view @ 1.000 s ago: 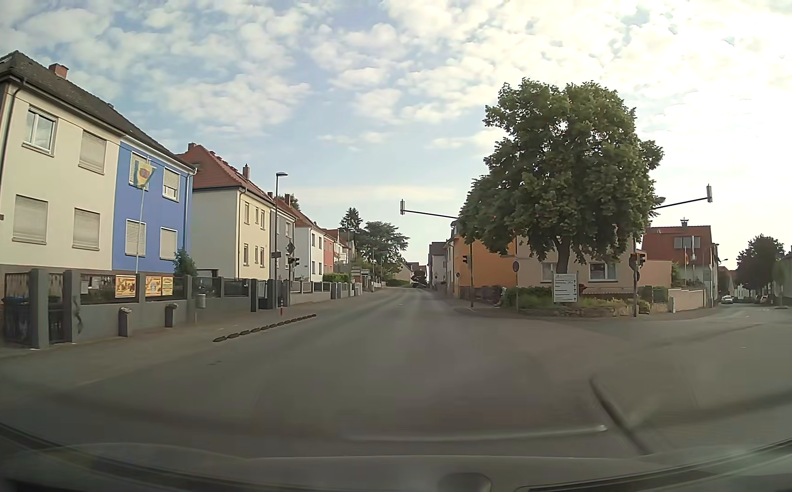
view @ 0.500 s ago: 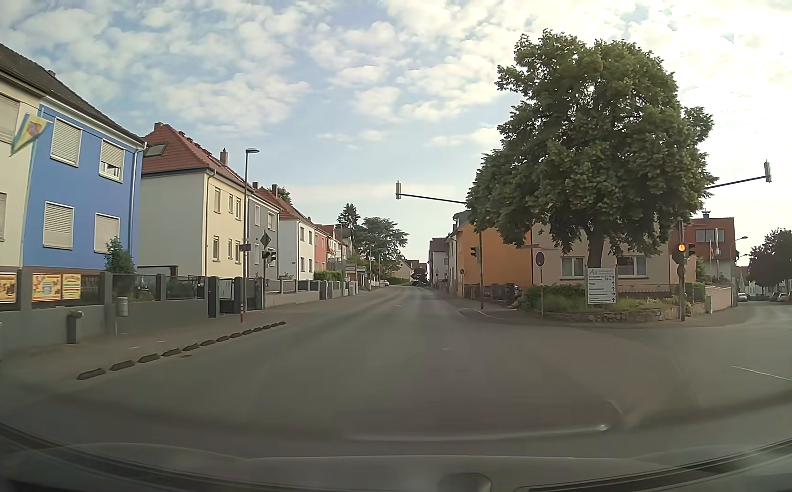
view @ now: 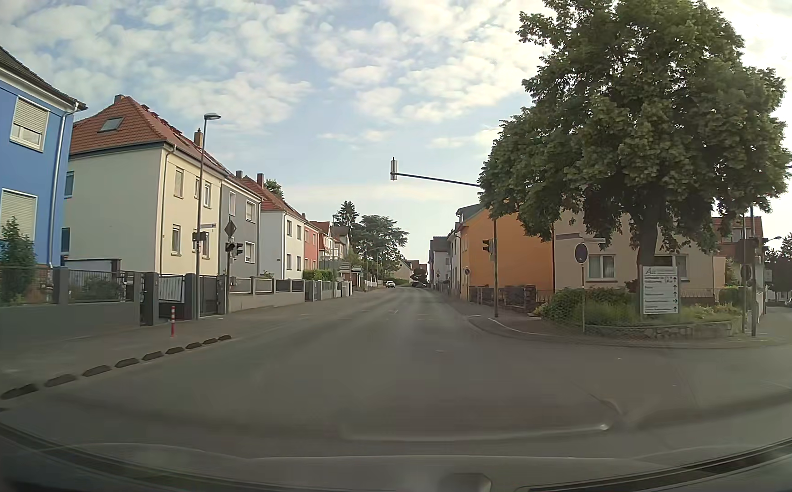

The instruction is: Follow the waypoints while adhering to traffic rules and regulations

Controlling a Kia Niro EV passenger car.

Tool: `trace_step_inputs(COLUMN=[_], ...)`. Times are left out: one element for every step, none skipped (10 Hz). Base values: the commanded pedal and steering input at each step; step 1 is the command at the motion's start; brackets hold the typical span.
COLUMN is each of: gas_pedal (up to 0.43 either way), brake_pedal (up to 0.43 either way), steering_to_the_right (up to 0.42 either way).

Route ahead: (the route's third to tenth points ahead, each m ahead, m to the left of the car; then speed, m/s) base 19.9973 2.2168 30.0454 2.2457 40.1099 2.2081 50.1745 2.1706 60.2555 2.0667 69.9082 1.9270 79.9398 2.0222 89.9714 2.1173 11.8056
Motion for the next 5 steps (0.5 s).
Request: trace_step_inputs(gas_pedal=[0.020, 0.020, 0.020, 0.020, 0.020], brake_pedal=[0.018, 0.018, 0.018, 0.018, 0.018], steering_to_the_right=[0.000, 0.001, 0.001, 0.001, 0.002])
